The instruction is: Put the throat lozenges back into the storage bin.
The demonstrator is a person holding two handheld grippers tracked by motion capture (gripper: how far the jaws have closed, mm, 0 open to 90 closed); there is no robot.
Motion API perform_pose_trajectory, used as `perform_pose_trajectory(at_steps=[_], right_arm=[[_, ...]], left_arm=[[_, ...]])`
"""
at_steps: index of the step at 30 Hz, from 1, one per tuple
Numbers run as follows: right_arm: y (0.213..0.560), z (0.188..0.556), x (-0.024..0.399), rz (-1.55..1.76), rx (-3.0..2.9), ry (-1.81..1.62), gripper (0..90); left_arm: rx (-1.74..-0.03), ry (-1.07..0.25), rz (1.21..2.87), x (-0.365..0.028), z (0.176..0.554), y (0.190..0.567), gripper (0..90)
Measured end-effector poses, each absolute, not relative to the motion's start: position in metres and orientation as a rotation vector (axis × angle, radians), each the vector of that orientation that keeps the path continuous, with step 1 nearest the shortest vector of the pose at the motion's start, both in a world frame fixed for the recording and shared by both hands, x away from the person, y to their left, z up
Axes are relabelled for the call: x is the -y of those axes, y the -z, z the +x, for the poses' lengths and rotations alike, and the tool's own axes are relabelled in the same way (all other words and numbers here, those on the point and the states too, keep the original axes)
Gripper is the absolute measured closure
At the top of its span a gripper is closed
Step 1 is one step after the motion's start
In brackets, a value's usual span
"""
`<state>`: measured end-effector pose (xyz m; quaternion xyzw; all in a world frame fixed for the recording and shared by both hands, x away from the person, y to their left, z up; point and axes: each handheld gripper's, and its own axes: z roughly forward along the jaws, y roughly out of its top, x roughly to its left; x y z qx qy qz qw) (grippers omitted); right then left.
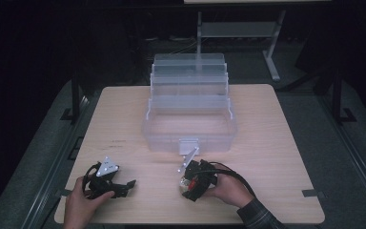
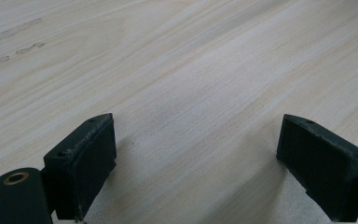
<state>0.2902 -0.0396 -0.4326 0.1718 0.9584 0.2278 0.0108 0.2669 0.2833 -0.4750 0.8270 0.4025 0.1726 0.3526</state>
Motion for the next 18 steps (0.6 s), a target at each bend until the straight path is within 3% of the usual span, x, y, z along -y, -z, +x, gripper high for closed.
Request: perform_pose_trajectory(at_steps=[18], right_arm=[[0.410,0.293,0.058,0.588,-2.951,-0.754,19.5]], left_arm=[[-1.042,-0.446,2.139,-0.283,0.267,0.475,10.9]])
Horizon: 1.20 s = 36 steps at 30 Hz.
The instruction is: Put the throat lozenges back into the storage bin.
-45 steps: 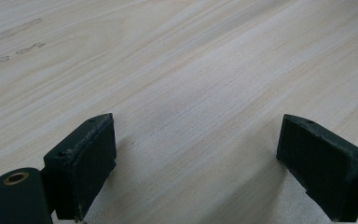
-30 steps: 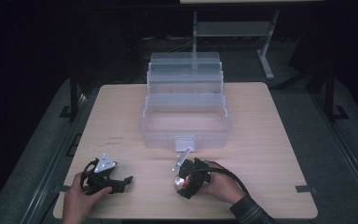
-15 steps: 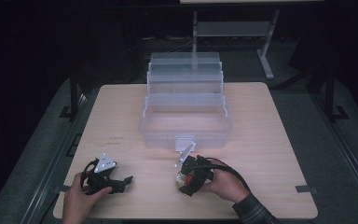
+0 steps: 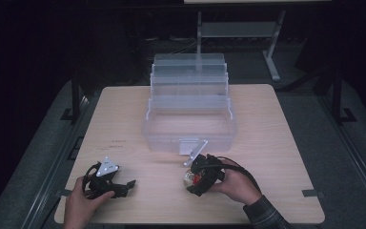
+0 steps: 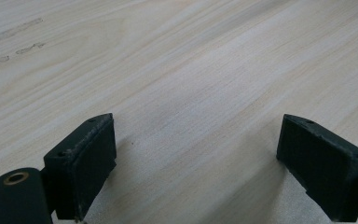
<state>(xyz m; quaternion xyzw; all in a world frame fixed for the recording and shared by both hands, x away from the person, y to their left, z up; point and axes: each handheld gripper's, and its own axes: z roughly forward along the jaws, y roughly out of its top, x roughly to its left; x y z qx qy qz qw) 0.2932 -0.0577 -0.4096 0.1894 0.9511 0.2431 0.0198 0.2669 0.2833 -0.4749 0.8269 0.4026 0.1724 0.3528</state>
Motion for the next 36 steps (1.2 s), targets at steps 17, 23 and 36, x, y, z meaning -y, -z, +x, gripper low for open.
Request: perform_pose_trajectory(at_steps=[17,23,36], right_arm=[[0.387,0.298,0.077,0.617,-2.916,-0.818,19.5],[0.376,0.301,0.082,0.624,-2.899,-0.837,19.5],[0.356,0.310,0.091,0.644,-2.867,-0.869,19.5]], left_arm=[[-1.042,-0.446,2.139,-0.283,0.267,0.475,11.0],[-1.041,-0.447,2.139,-0.283,0.267,0.475,11.0],[-1.041,-0.443,2.143,-0.283,0.267,0.475,10.9]])
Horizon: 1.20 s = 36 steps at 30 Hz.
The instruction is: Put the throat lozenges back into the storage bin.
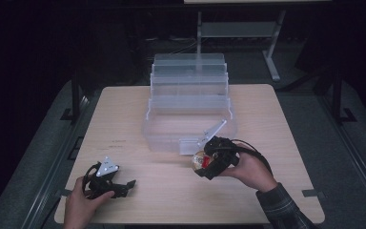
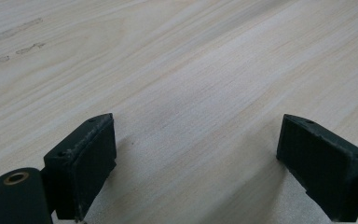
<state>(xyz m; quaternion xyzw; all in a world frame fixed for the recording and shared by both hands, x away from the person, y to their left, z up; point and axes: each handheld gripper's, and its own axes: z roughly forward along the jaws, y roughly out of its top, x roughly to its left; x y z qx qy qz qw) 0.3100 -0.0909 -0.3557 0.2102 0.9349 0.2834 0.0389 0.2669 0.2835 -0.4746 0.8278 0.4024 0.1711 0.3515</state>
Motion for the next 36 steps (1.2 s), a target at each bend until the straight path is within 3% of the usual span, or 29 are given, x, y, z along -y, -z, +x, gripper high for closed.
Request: perform_pose_trajectory(at_steps=[36], right_arm=[[0.313,0.361,0.089,0.703,-2.791,-0.881,19.5]], left_arm=[[-1.040,-0.448,2.140,-0.283,0.267,0.475,11.0]])
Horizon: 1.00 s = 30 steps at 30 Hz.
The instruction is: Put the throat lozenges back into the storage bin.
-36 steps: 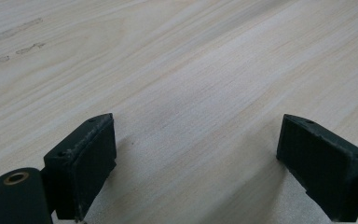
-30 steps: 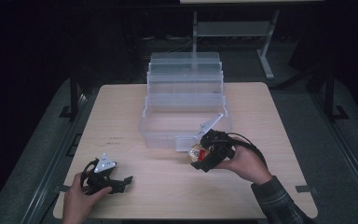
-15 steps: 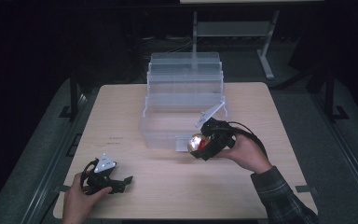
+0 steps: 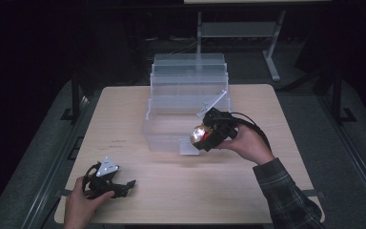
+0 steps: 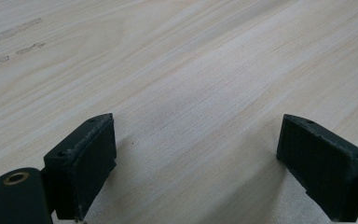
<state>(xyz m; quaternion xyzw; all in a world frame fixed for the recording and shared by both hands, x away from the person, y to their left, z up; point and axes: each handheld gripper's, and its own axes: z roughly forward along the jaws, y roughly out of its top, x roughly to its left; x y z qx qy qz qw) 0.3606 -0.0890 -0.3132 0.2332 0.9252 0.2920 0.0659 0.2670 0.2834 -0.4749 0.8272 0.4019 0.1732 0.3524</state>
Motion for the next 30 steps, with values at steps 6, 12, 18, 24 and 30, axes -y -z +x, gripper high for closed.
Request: perform_pose_trajectory(at_steps=[6,12,18,24,30], right_arm=[[0.311,0.372,0.087,0.724,-2.782,-0.873,19.5],[0.310,0.384,0.084,0.751,-2.775,-0.859,19.5],[0.312,0.397,0.082,0.785,-2.770,-0.848,19.5],[0.318,0.409,0.079,0.812,-2.765,-0.823,19.5],[0.325,0.419,0.076,0.838,-2.763,-0.800,19.5]], left_arm=[[-1.040,-0.448,2.140,-0.283,0.267,0.475,10.9],[-1.040,-0.448,2.140,-0.283,0.267,0.475,11.0],[-1.040,-0.448,2.140,-0.283,0.267,0.475,11.0],[-1.039,-0.449,2.140,-0.283,0.267,0.475,11.0],[-1.039,-0.447,2.141,-0.283,0.267,0.475,11.0]])
